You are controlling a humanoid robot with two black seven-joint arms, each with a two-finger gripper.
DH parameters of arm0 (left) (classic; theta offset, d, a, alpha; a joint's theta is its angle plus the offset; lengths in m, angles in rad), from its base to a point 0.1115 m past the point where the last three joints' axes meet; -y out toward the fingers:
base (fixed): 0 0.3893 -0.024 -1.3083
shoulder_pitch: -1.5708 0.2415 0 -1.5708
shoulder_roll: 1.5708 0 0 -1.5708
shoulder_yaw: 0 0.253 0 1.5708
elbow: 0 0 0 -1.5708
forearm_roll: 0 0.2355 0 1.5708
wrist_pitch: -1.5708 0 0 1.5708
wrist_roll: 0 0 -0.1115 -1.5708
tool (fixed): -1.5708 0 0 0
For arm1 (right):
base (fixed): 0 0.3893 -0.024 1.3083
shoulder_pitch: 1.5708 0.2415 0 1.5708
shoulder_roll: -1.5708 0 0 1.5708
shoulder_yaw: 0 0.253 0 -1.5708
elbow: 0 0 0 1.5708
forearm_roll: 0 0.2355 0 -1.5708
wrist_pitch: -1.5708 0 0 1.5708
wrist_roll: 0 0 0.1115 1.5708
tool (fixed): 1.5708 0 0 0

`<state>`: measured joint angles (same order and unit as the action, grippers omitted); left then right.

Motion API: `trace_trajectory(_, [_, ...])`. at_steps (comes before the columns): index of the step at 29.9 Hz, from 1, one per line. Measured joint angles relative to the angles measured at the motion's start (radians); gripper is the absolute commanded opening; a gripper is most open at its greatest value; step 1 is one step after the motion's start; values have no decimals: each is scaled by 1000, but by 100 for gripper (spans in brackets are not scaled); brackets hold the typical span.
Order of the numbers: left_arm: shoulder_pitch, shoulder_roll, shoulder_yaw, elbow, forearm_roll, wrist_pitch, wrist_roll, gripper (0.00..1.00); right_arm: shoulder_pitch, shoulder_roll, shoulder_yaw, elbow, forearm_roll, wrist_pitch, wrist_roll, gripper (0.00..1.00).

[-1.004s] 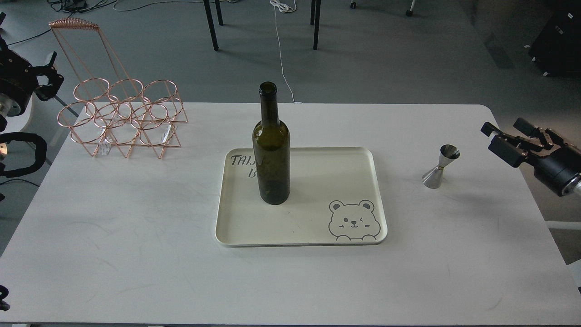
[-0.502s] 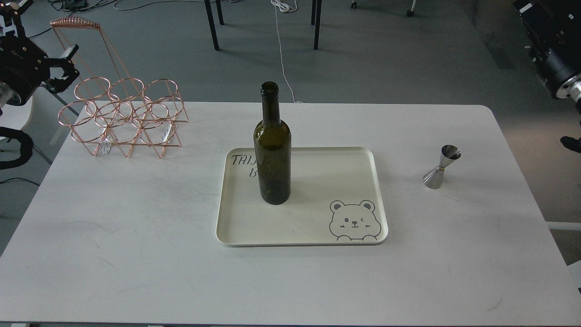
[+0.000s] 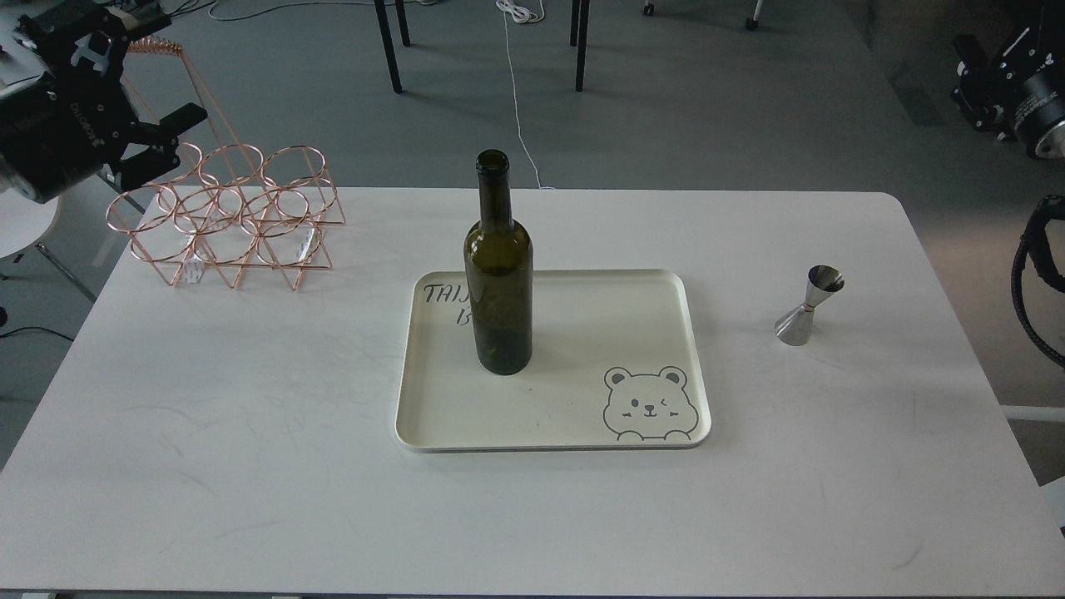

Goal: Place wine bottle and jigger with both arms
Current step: 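Reach the left gripper toward the neck of the green wine bottle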

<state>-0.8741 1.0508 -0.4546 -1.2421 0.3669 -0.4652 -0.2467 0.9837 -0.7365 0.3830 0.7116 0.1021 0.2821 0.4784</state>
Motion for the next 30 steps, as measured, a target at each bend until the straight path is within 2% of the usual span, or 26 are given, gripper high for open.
trace_trajectory(3, [-5,-1,-4,-80,170,47,-2,98,-30,14,17,-57,87,83,1,99])
trace_trajectory(7, [-5,-20,1,-209,492,158,-2,98,-98,46,86,-127,176,171,-1,99])
trace_trajectory(12, [9,-45,15,-279,853,255,-2,98,-147,51,143,-142,187,197,-1,99])
trace_trajectory(17, [16,-89,16,-311,1089,339,-4,98,-156,50,149,-144,188,206,-1,99])
trace_trajectory(23, [19,-159,16,-316,1301,357,-11,98,-157,47,151,-142,188,206,-1,99])
trace_trajectory(30, [18,-206,20,-317,1356,358,-11,96,-157,43,155,-142,188,204,-3,99])
